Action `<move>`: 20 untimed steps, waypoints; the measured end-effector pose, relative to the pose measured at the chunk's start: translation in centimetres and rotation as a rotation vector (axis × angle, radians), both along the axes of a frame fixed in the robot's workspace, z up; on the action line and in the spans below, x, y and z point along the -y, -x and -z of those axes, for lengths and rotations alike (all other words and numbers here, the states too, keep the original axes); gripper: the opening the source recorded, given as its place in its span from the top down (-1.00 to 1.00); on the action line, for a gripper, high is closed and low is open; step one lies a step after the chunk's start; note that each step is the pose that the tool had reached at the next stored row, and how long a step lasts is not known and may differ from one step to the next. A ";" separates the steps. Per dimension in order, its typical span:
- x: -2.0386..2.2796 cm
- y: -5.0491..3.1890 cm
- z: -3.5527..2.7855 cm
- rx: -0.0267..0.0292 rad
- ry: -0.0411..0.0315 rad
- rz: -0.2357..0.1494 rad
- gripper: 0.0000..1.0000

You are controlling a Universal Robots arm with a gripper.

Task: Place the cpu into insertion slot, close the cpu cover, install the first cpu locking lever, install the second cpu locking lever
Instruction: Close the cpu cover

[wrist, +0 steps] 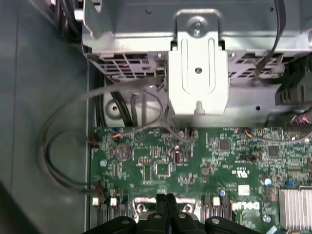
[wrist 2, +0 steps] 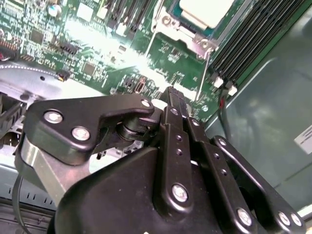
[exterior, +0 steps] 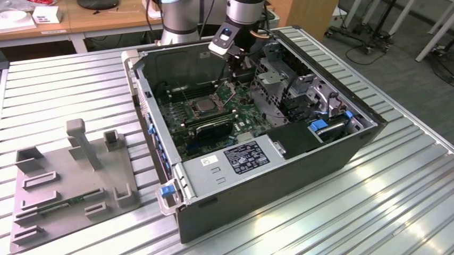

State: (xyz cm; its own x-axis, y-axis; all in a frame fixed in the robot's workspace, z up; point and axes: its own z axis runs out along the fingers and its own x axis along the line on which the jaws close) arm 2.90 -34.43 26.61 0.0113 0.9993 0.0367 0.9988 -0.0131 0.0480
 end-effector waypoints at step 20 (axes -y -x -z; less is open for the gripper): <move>0.00 -1.63 1.54 -0.0001 0.0001 0.000 0.79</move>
